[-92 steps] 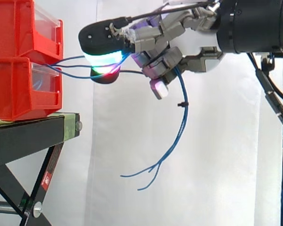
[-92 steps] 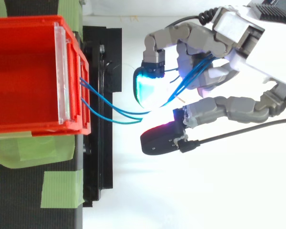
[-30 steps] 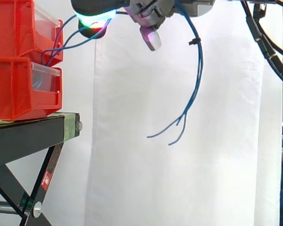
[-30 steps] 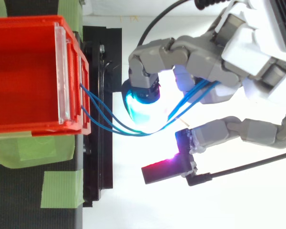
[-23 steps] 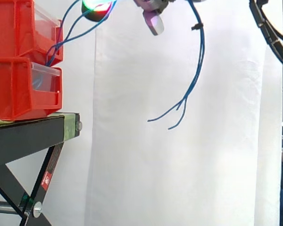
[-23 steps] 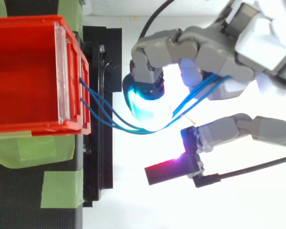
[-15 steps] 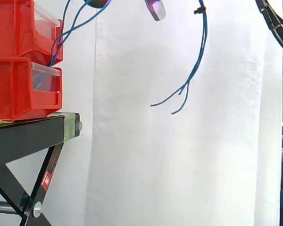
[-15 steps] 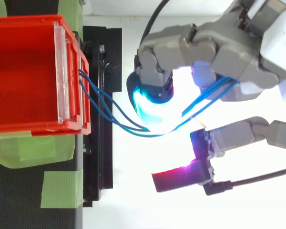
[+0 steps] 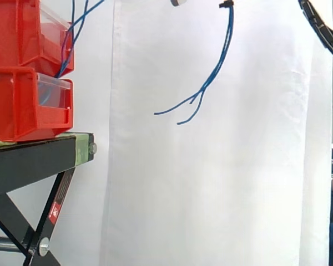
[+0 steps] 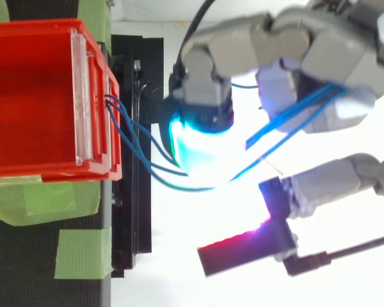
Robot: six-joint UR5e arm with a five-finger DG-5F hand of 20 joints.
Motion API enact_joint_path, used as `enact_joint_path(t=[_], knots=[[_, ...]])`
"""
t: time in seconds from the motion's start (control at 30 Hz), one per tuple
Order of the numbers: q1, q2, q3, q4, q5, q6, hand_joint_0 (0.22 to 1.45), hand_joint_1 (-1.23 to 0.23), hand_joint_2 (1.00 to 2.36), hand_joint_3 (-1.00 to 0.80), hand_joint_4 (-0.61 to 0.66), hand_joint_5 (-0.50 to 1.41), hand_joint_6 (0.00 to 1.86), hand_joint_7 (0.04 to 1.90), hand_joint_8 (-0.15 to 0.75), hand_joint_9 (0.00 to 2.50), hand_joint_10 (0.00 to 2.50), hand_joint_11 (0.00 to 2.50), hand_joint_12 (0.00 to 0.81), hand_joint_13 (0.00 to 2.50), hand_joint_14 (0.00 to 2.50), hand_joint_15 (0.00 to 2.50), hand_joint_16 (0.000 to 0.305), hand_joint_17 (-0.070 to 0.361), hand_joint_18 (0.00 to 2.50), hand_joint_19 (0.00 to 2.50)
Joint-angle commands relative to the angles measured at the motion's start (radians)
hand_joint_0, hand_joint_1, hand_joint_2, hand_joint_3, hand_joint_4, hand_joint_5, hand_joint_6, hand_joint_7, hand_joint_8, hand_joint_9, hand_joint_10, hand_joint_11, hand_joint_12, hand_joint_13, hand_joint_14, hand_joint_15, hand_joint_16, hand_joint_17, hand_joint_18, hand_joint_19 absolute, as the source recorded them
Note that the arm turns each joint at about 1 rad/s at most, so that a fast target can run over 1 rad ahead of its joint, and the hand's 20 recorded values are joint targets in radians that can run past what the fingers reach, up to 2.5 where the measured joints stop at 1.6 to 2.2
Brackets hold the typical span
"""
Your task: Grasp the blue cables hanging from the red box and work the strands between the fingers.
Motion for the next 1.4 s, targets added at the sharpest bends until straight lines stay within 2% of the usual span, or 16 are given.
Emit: enact_joint_path(t=[0.0,0.03,0.07,0.17,0.2,0.27,0.4,0.47,0.53,0.73,0.83,0.9,1.03,1.2,1.23,1.37], knots=[[0.007,0.000,0.000,-0.005,0.116,0.255,0.86,-0.75,1.02,-0.46,0.22,0.22,0.83,1.33,0.427,0.72,2.50,2.47,0.519,1.01,2.50,1.64,0.060,0.134,1.38,0.82],[0.008,0.000,0.000,-0.010,0.128,0.276,0.86,-0.75,1.02,-0.46,0.23,0.22,0.83,1.33,0.427,0.72,2.50,2.47,0.519,1.01,2.50,1.64,0.060,0.134,1.38,0.82],[0.013,0.000,0.000,-0.033,0.165,0.345,0.86,-0.75,1.02,-0.46,0.23,0.22,0.83,1.33,0.427,0.72,2.50,2.47,0.519,1.01,2.50,1.64,0.060,0.134,1.38,0.82],[0.019,0.000,0.000,-0.065,0.185,0.420,0.86,-0.75,1.02,-0.45,0.22,0.22,0.82,1.33,0.427,0.72,2.50,2.47,0.519,1.01,2.50,1.64,0.060,0.134,1.38,0.82],[0.019,0.000,0.000,-0.065,0.185,0.420,0.86,-0.75,1.02,-0.46,0.22,0.22,0.83,1.33,0.427,0.72,2.50,2.47,0.519,1.01,2.50,1.64,0.060,0.134,1.38,0.82],[0.023,0.000,0.000,-0.085,0.186,0.491,0.86,-0.75,1.02,-0.46,0.22,0.22,0.83,1.33,0.427,0.72,2.50,2.47,0.519,1.01,2.50,1.64,0.060,0.134,1.38,0.82],[0.031,0.000,0.000,-0.083,0.185,0.520,0.86,-0.75,1.02,-0.46,0.23,0.22,0.82,1.33,0.427,0.72,2.50,2.47,0.519,1.01,2.50,1.64,0.060,0.134,1.38,0.82],[0.039,0.000,0.000,-0.056,0.186,0.575,0.86,-0.75,1.02,-0.46,0.22,0.22,0.83,1.32,0.427,0.72,2.50,2.47,0.519,1.01,2.50,1.64,0.060,0.134,1.38,0.82],[0.043,0.000,0.000,-0.046,0.186,0.601,0.86,-0.75,1.02,-0.46,0.22,0.22,0.82,1.33,0.427,0.72,2.50,2.47,0.519,1.01,2.50,1.64,0.060,0.134,1.38,0.82],[0.063,-0.001,0.000,-0.056,0.198,0.635,0.86,-0.75,1.02,-0.46,0.23,0.22,0.82,1.32,0.427,0.72,2.50,2.47,0.519,1.01,2.50,1.64,0.060,0.134,1.38,0.82],[0.080,-0.003,-0.026,-0.072,0.217,0.658,0.86,-0.75,1.02,-0.47,0.23,0.22,0.82,1.34,0.427,0.72,2.50,2.47,0.519,1.01,2.50,1.64,0.060,0.134,1.38,0.82],[0.083,-0.003,-0.032,-0.069,0.223,0.664,0.86,-0.75,1.02,-0.46,0.23,0.22,0.82,1.33,0.427,0.72,2.50,2.47,0.519,1.01,2.50,1.64,0.060,0.134,1.38,0.82],[0.105,-0.003,-0.077,-0.051,0.255,0.698,0.86,-0.75,1.02,-0.47,0.23,0.22,0.83,1.32,0.427,0.72,2.50,2.47,0.519,1.01,2.50,1.64,0.060,0.134,1.38,0.82],[0.128,-0.003,-0.160,0.049,0.277,0.689,0.86,-0.75,1.02,-0.48,0.23,0.22,0.83,1.32,0.427,0.72,2.50,2.47,0.519,1.01,2.50,1.64,0.060,0.134,1.38,0.82],[0.132,-0.003,-0.170,0.067,0.286,0.679,0.86,-0.75,1.02,-0.47,0.23,0.22,0.83,1.32,0.427,0.72,2.50,2.47,0.519,1.01,2.50,1.64,0.060,0.134,1.38,0.82],[0.140,-0.003,-0.186,0.064,0.312,0.663,0.86,-0.75,1.02,-0.48,0.23,0.21,0.83,1.32,0.427,0.72,2.50,2.47,0.519,1.01,2.50,1.64,0.060,0.134,1.38,0.82]])
